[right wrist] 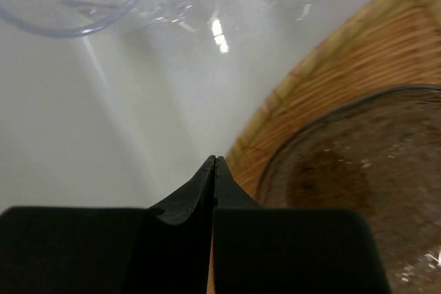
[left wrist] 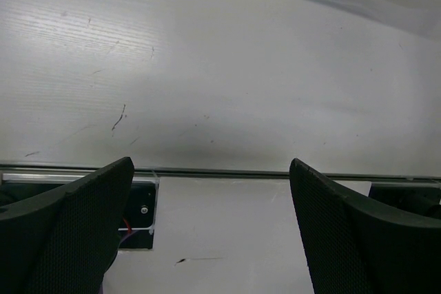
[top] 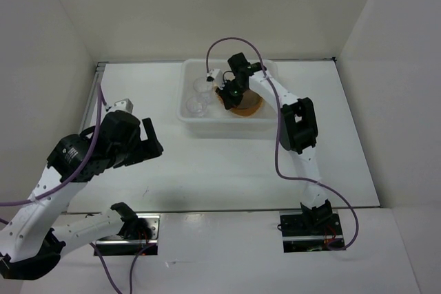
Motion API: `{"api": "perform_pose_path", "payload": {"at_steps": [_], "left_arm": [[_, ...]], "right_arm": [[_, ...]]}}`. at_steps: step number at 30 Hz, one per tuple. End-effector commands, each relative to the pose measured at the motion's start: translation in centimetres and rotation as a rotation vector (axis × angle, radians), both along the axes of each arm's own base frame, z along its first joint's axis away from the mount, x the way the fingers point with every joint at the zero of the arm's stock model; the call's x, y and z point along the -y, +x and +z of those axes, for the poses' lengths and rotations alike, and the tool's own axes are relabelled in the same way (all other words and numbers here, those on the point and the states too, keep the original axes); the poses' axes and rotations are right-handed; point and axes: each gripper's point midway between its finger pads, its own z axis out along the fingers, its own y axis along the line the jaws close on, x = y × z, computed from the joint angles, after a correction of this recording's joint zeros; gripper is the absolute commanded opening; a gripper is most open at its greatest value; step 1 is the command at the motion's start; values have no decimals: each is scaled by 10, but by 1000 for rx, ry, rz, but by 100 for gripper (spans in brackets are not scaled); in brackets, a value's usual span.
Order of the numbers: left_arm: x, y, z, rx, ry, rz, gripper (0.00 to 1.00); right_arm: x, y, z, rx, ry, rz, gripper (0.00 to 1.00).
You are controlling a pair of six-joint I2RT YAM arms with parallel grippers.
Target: Place the mixed dishes into the plastic bin
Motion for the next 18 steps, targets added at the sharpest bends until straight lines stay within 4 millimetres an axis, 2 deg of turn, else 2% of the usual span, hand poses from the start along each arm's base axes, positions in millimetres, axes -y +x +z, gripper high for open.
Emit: {"api": "perform_pose_path", "payload": {"at_steps": [1, 6, 9, 12, 14, 18], "left_arm": [[2, -1, -4, -21, -9, 12, 100], [5, 0, -7, -40, -3, 6, 100], [6, 2, -9, -47, 2, 6, 100], [8, 1, -6, -44, -9, 1, 100], [8, 1, -6, -44, -9, 1, 100], [10, 1, -8, -58, -9, -5, 100]], "right_arm": [[3, 49, 18, 155, -3, -121, 0], [15, 69, 22, 214, -31, -216, 0], [15, 74, 28, 238, -28, -223, 0], [1, 62, 44, 174, 87, -157, 0], [0, 59, 54, 179, 102, -150, 0], [0, 60, 48, 181, 91, -132, 0]]}}
